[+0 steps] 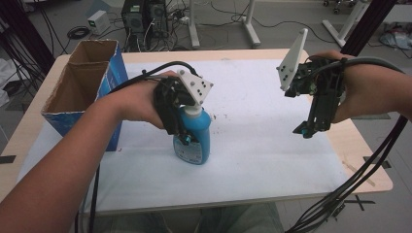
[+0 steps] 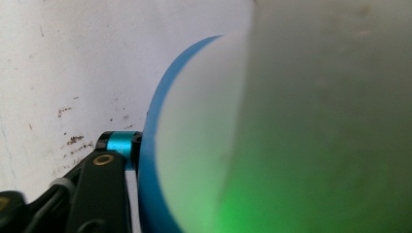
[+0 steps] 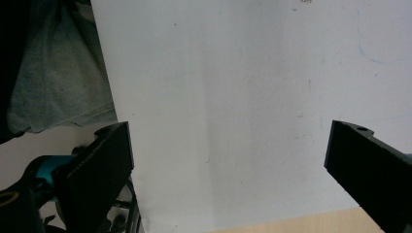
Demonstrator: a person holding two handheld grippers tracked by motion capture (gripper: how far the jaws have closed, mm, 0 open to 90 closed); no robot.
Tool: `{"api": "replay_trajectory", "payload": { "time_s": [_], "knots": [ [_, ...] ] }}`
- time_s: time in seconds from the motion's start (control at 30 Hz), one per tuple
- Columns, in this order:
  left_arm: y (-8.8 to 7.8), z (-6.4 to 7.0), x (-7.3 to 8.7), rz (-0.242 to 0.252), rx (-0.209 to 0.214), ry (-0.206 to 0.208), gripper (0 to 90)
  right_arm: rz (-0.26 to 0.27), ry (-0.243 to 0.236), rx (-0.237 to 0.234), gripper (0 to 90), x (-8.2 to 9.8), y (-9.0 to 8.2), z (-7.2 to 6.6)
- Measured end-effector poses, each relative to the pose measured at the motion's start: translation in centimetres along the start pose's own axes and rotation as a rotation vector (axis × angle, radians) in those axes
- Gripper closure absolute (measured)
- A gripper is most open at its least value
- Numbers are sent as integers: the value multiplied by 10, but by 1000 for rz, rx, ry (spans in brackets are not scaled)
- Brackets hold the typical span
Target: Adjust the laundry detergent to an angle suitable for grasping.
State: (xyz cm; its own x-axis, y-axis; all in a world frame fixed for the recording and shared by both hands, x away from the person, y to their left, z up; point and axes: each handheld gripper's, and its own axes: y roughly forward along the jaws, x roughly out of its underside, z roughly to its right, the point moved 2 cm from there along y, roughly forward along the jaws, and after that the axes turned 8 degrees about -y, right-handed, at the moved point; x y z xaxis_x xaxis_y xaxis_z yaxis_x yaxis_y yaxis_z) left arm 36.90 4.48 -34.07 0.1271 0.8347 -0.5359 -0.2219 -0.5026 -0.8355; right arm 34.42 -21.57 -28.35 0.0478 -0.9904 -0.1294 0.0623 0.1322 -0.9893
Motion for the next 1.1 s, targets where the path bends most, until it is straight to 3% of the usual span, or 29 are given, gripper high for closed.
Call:
{"api": "replay_trajectory", "payload": {
  "time_s": [0.53,1.1],
  "knots": [
    [-7,4,1,-20,-31,-37,273,1,-9,1,28,-4,-1,1],
    [-28,12,0,-177,-96,-124,168,12,-32,3,28,-6,-3,3]
  ]
}}
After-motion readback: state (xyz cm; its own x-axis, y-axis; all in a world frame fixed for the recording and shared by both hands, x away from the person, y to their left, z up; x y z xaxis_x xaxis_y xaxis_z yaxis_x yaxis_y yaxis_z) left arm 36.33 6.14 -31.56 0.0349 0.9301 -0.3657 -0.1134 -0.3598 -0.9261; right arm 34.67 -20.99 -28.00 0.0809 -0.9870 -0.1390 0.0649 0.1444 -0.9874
